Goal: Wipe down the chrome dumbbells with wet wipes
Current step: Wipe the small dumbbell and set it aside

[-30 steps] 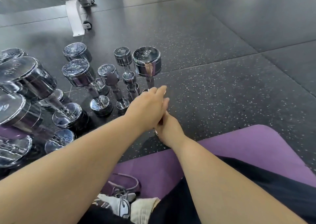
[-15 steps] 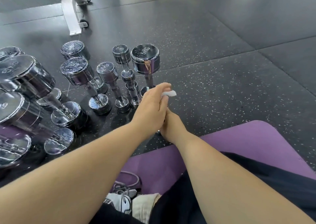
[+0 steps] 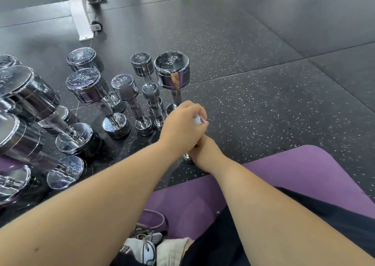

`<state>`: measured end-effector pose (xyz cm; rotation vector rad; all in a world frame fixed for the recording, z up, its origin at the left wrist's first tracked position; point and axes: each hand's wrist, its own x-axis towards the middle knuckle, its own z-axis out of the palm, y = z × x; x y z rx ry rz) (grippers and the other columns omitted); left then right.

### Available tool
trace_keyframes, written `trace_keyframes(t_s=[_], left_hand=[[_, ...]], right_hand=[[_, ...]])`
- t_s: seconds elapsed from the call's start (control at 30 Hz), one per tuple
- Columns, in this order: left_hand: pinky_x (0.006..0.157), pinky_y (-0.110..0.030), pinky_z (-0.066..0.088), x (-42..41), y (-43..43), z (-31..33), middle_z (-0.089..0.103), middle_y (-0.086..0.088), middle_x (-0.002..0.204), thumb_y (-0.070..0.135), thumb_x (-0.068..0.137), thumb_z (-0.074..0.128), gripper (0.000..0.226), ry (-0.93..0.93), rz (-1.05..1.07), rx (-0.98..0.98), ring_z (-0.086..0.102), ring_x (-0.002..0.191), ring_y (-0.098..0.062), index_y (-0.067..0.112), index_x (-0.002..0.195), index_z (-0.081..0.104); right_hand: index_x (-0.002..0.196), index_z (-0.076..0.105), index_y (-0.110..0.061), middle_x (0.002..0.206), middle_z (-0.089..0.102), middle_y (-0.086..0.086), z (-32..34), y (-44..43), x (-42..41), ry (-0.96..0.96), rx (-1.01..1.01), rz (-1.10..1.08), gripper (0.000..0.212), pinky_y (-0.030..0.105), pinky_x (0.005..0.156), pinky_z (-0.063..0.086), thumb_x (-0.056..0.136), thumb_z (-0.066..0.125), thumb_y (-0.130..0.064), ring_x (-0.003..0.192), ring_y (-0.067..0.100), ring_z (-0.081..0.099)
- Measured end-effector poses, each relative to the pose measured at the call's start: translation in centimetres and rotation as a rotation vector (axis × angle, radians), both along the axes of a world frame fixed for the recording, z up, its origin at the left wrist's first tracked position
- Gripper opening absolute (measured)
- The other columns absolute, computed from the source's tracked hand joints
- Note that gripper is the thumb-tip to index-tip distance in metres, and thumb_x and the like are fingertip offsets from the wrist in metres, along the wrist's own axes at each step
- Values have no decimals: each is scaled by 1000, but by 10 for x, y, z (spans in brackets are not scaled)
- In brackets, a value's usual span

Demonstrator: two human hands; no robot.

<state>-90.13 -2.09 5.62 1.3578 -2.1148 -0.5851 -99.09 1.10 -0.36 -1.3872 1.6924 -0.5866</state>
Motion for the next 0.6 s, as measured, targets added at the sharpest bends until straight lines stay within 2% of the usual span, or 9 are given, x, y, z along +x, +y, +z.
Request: trace_keyframes(t_s=[0.03,0.1,0.17,0.23,0.3,0.37,0.47,0.53,0.6], left_hand=[[75,-31,45,2,-4,1,58,6,96,27,88,66,5,-149,-88,-121,57,87,-18,23,85,64],[70,-34,45,3,-14,8,59,2,99,43,96,52,28,-467,-231,-267,60,91,-23,18,97,64],[63,-35,40,-1,-21,24,60,-1,100,51,100,35,43,-769,-255,-282,60,91,-26,16,103,59],[61,-34,38,-6,-28,38,59,-5,94,52,100,29,47,-976,-147,-203,58,84,-28,14,100,57],[65,-35,39,-11,-30,39,50,-4,83,52,100,30,45,-957,-17,-41,52,82,-28,15,92,53],[66,-35,39,-9,-29,32,43,-2,77,50,99,33,37,-867,-28,-15,48,80,-27,16,91,45],[67,-36,44,4,-25,29,46,-2,89,40,101,34,28,-746,-331,-168,53,79,-29,17,100,50],[65,-35,42,13,-29,32,48,-1,100,39,102,32,30,-813,-534,-231,51,75,-26,21,108,55],[66,-35,41,12,-29,40,51,0,103,46,102,29,34,-944,-513,-196,51,79,-25,23,108,54]], right_hand=[[79,46,-22,70,49,-7,6,2,0,13,-3,19,20,14,47,30,96,49,-13,64,14,44],[98,59,-14,82,54,-5,5,1,-3,-26,-6,39,7,12,53,32,98,53,-19,80,17,51],[123,56,-15,96,57,-5,7,0,-3,-96,5,-5,29,21,68,39,97,57,-27,96,19,57],[126,53,-18,101,56,-7,4,-3,-3,-143,13,-52,32,23,83,38,97,59,-28,104,17,56],[124,54,-19,103,59,-8,4,-4,-2,-186,7,-83,31,25,88,39,95,61,-28,107,17,57],[126,52,-21,103,58,-8,3,-5,-2,-182,11,-78,33,25,85,38,95,61,-29,104,16,56],[124,52,-19,98,55,-8,1,-3,-2,-140,27,-30,31,21,79,36,96,60,-31,95,13,51],[107,51,-18,85,53,-11,-2,-2,-1,-124,29,-28,19,19,72,34,95,62,-30,90,14,51],[100,48,-19,80,50,-13,-2,-3,0,-111,40,-25,18,21,73,34,96,61,-29,89,15,51]])
